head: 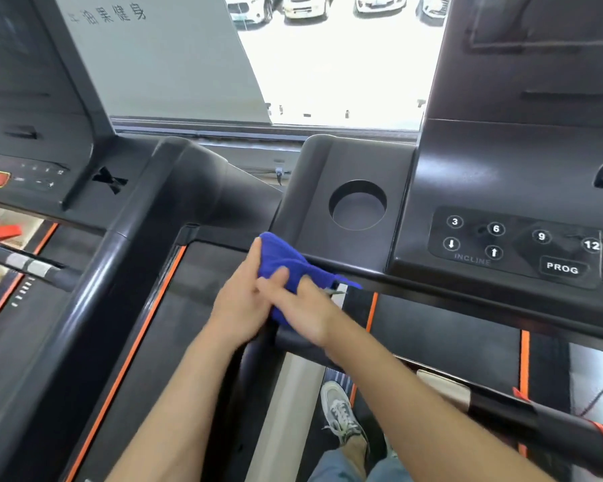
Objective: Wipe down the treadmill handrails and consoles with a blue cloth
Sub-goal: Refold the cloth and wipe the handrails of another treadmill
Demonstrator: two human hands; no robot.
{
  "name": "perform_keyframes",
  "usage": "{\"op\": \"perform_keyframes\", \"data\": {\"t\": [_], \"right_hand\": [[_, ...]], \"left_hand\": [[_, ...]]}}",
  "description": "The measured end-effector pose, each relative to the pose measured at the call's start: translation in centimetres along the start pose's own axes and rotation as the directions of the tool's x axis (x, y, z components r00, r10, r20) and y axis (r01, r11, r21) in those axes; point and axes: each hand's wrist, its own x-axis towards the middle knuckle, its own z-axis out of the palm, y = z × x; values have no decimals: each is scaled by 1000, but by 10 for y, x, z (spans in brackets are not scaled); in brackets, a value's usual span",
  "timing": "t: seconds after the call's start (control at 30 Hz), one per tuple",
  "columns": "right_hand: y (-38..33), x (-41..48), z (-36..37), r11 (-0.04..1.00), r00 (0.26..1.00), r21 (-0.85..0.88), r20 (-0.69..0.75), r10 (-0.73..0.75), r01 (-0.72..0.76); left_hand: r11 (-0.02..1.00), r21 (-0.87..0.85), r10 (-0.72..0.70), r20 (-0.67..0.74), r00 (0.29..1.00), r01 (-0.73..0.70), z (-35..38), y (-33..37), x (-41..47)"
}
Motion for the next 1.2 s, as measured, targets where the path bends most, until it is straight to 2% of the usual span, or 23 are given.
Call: {"op": "perform_keyframes", "data": {"t": [0.03, 0.07, 0.13, 0.2, 0.3, 0.33, 0.37, 0.43, 0.53, 0.6, 0.67, 0.73, 0.8, 0.87, 0.93, 1.0, 1.1, 1.2], "right_hand": [[-2, -6, 5, 999, 998, -13, -34, -48, 47], [-3, -12, 10, 994, 993, -45, -71, -98, 95], [-5, -22, 14, 972, 973, -159, -123, -196, 175], [-6, -32, 17, 940, 952, -242, -132, -276, 239], [-10, -41, 21, 938, 936, -193, -150, -320, 289], [-10, -42, 17, 943, 927, -147, -188, -324, 300], [-9, -42, 10, 948, 918, -91, -238, -319, 306], [-4, -38, -7, 949, 888, -34, -344, -306, 314], [-7, -31, -32, 943, 854, -61, -409, -321, 326], [-16, -29, -41, 933, 836, -136, -415, -358, 332], [-21, -24, -45, 904, 795, -284, -440, -418, 319], [-20, -13, -48, 798, 702, -500, -431, -567, 338], [-14, 4, -43, 690, 668, -648, -361, -650, 322], [-9, 17, -31, 620, 681, -719, -285, -674, 313], [-12, 26, -24, 549, 686, -791, -243, -686, 269], [-21, 41, -29, 474, 670, -848, -209, -712, 238], [-43, 69, -56, 391, 661, -894, -160, -733, 217], [-75, 100, -87, 354, 725, -928, -165, -669, 115]], "left_hand": [[973, -226, -20, 87, 996, 40, -8, -1, 4], [932, -357, -16, 146, 989, 68, -13, -3, 9], [889, -445, -23, 202, 979, 112, -18, -5, 15], [890, -439, -65, 144, 987, 122, -14, -4, 18], [977, -208, -79, -146, 986, 47, -3, -1, 20], [997, -67, -46, -169, 984, 35, 2, 4, 18], [994, 105, 35, -161, 986, -18, 8, 8, 18], [904, 397, 226, -124, 966, -161, 18, 13, 25], [834, 483, 331, -56, 942, -265, 22, 15, 61], [837, 441, 359, 2, 933, -323, 21, 23, 93], [882, 357, 328, 5, 945, -308, 16, 38, 123], [911, 294, 298, 15, 954, -289, 12, 50, 138], [965, 187, 188, 4, 982, -185, 8, 49, 128], [998, 61, -15, -49, 999, 18, 4, 38, 98], [990, 62, -124, -62, 990, 127, 4, 31, 73], [992, 39, -112, -87, 990, 116, 6, 27, 80], [990, -85, -119, -85, 989, 112, 3, 36, 117], [993, -96, -74, -46, 996, 69, -2, 59, 162]]}}
